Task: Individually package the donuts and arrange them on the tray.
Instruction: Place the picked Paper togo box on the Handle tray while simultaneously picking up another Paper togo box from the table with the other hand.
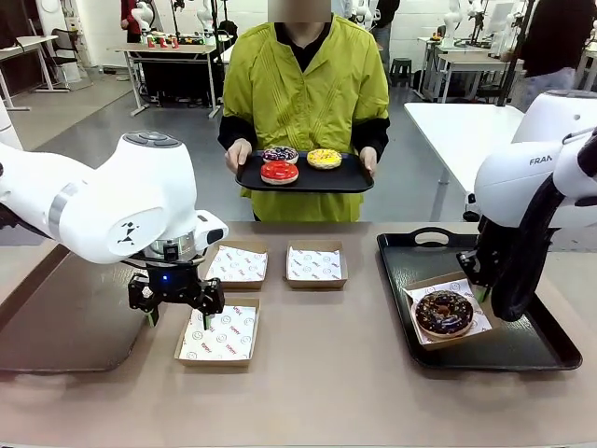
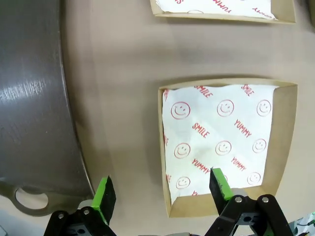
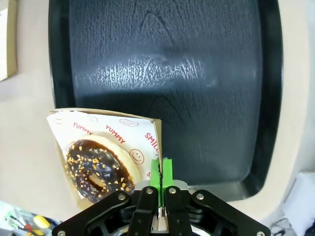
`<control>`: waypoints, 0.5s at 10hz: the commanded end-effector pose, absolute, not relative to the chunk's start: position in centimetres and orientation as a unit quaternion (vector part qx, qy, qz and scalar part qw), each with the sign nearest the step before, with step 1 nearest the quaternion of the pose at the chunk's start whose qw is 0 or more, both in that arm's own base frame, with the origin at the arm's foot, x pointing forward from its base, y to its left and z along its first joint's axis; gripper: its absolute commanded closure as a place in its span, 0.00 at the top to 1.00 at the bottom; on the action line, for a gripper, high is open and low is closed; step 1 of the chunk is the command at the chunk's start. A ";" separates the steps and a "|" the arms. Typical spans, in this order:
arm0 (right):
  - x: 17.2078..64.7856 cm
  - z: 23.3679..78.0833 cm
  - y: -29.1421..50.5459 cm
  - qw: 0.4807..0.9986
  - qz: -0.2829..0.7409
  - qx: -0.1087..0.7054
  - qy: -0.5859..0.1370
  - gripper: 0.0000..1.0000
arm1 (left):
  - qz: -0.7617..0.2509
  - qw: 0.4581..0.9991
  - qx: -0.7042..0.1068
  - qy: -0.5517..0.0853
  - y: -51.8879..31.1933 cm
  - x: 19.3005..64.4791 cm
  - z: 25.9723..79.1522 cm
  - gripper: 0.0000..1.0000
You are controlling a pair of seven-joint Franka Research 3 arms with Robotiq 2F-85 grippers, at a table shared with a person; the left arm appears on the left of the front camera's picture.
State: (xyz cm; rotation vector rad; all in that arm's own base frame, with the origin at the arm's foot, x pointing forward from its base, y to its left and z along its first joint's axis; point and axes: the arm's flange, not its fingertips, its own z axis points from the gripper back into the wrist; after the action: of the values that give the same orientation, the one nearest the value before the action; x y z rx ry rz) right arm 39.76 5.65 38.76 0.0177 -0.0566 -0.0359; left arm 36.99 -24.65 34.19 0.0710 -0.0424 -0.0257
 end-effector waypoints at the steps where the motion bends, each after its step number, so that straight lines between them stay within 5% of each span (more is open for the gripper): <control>1: 40.5 37.6 5.3 0.999 -0.006 0.027 -0.038 0.01 | -0.002 0.999 0.032 -0.044 -24.6 38.1 33.4 1.00; 5: 41.7 36.3 5.0 0.999 -0.001 0.033 -0.038 0.01 | -0.009 0.999 0.020 -0.046 -23.9 38.4 32.4 1.00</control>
State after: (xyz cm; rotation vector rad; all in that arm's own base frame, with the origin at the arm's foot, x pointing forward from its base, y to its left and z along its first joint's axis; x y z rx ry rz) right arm 41.06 5.11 36.73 0.0296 -0.0699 -0.0116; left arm 38.37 -23.79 33.10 0.0349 -0.0656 -0.0023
